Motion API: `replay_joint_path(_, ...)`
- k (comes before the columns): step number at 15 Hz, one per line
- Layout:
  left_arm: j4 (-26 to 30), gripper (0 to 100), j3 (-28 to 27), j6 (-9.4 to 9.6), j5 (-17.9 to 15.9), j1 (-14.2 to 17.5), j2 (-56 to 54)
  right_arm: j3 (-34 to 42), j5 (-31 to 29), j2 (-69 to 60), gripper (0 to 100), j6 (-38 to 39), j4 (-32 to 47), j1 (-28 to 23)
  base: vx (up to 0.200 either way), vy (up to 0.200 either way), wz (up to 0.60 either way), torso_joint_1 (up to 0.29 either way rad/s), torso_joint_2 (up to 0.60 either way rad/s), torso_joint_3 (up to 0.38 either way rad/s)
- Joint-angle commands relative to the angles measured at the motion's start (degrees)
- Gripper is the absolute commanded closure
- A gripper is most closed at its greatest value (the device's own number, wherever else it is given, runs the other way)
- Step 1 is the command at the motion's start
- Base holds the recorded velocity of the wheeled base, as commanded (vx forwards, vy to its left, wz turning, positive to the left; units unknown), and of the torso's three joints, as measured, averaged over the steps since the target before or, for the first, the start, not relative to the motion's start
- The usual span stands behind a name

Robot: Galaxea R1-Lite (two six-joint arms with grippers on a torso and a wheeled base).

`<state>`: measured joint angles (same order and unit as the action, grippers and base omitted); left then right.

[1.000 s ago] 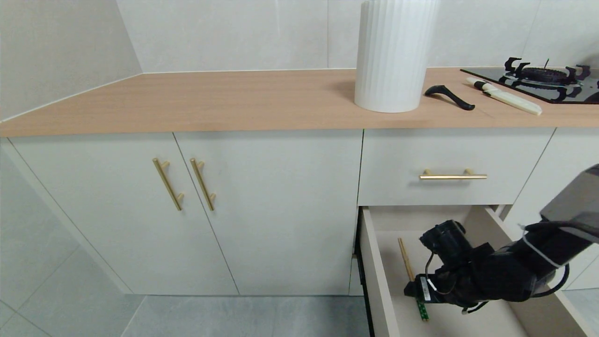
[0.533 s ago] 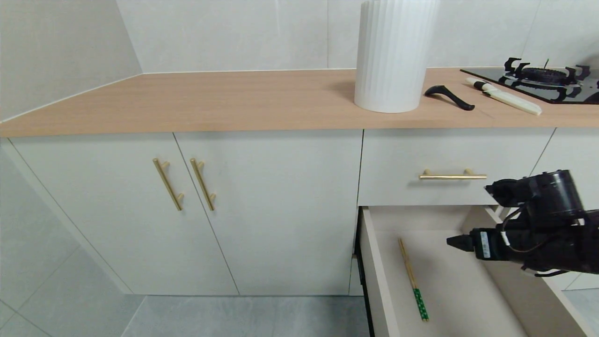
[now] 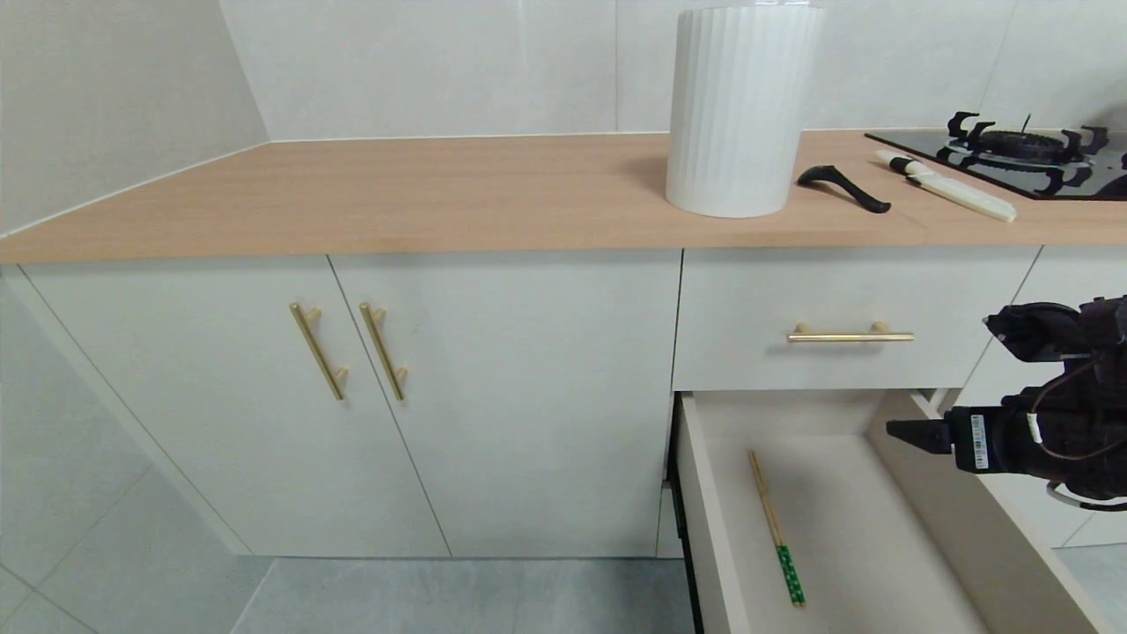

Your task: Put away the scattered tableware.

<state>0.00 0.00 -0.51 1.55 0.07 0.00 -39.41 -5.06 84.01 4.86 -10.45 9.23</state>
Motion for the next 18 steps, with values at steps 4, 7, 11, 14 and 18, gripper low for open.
replay_joint_path(4, 0.00, 0, 0.00, -0.02, 0.03, 0.01, 0.00, 0.21, -0.04, -1.21, 0, -0.03, -0.10, 0.00, 0.000, 0.000, 0.00, 0.096, -0.29, -0.295)
replay_joint_path(7, 0.00, 0, 0.00, -0.02, 0.03, 0.01, 0.00, 0.39, -0.04, -1.56, 0, -0.12, -0.10, 0.00, 0.000, 0.000, 0.00, 0.124, -0.55, -0.303)
replay_joint_path(11, 0.00, 0, 0.00, -0.02, 0.03, 0.01, 0.00, 0.39, -0.04, -1.56, 0, -0.12, -0.19, 0.00, 0.000, 0.000, 0.00, 0.162, -0.48, -0.299)
replay_joint_path(14, 0.00, 0, 0.00, -0.02, 0.03, 0.01, 0.00, 0.48, 0.05, -1.56, 0, -0.12, -0.19, 0.09, 0.000, 0.000, 0.00, 0.186, -0.48, -0.292)
replay_joint_path(18, 0.00, 0, 0.00, -0.02, 0.03, 0.01, 0.00, 0.92, 0.05, -1.48, 0, -0.21, -0.28, 0.53, 0.000, 0.000, 0.00, 0.203, -0.49, -0.287)
